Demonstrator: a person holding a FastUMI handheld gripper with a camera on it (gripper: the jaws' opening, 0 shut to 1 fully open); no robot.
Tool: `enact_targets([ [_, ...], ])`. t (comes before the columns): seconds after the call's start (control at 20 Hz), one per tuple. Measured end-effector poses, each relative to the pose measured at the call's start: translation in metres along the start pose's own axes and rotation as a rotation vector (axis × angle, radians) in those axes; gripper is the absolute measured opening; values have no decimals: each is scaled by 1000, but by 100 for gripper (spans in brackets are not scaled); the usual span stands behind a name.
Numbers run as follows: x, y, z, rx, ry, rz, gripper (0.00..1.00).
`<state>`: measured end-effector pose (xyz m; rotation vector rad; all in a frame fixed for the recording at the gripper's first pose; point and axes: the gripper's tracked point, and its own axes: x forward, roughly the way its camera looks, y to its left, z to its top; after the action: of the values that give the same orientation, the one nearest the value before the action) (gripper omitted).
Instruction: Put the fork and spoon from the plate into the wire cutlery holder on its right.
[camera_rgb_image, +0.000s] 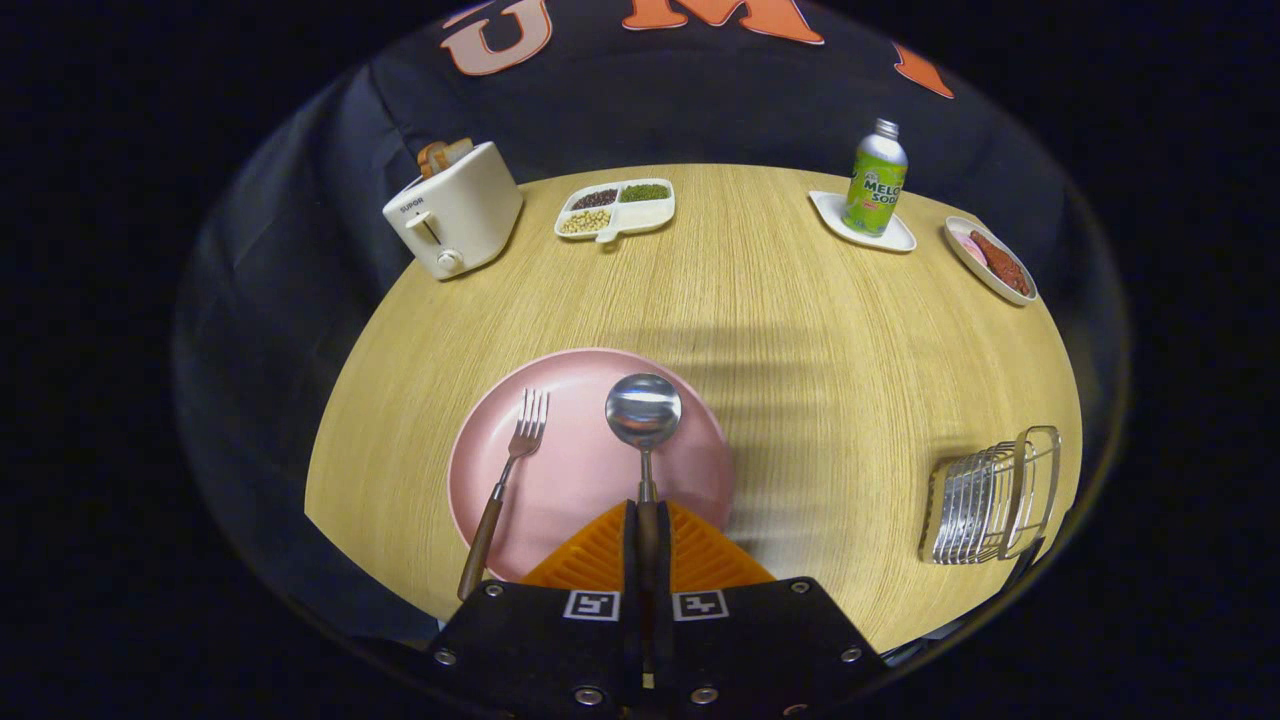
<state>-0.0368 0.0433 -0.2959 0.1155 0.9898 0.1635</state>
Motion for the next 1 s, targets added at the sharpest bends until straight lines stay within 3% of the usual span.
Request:
enact_targets([
  [0.35, -50, -59, 49, 50, -183, -10, 5],
  [0.65, -89, -132, 65, 128, -286, -86, 5],
  [1.0, -117, -206, 33, 146, -253, -207, 5],
])
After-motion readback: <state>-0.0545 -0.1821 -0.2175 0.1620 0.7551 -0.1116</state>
